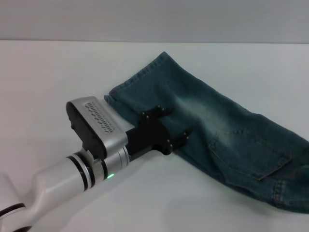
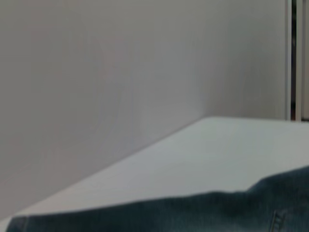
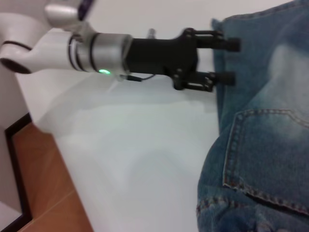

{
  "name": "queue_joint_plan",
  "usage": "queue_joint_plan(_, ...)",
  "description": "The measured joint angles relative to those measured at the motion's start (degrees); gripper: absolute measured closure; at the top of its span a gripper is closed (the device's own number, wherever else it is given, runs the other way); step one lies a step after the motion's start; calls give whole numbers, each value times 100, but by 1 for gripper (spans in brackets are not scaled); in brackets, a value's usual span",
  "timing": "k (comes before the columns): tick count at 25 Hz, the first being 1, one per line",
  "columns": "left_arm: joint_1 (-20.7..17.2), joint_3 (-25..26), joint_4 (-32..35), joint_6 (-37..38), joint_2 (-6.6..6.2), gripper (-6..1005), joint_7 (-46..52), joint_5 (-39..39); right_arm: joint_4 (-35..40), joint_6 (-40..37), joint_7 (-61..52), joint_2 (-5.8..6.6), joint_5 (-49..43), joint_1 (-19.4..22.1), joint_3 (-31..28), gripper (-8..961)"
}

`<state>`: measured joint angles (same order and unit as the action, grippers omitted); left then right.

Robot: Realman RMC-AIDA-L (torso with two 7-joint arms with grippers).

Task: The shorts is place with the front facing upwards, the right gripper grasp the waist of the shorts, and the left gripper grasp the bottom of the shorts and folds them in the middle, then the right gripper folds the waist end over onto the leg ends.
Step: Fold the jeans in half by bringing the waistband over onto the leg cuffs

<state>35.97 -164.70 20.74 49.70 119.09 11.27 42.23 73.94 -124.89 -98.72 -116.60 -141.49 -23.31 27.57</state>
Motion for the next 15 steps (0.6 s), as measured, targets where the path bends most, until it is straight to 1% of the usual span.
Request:
queue_joint_plan(1, 1, 0, 21, -54, 0, 318, -10, -1, -26, -2, 17, 1, 16, -7, 31, 877)
queue_joint_plan(7, -26, 0, 136, -363, 0, 318, -19, -4, -100, -43, 41, 74, 369, -48, 187, 877)
queue_joint_plan(15, -108, 7, 298, -502, 0, 317, 0, 4, -100, -53, -17, 253, 1241, -21, 230, 878)
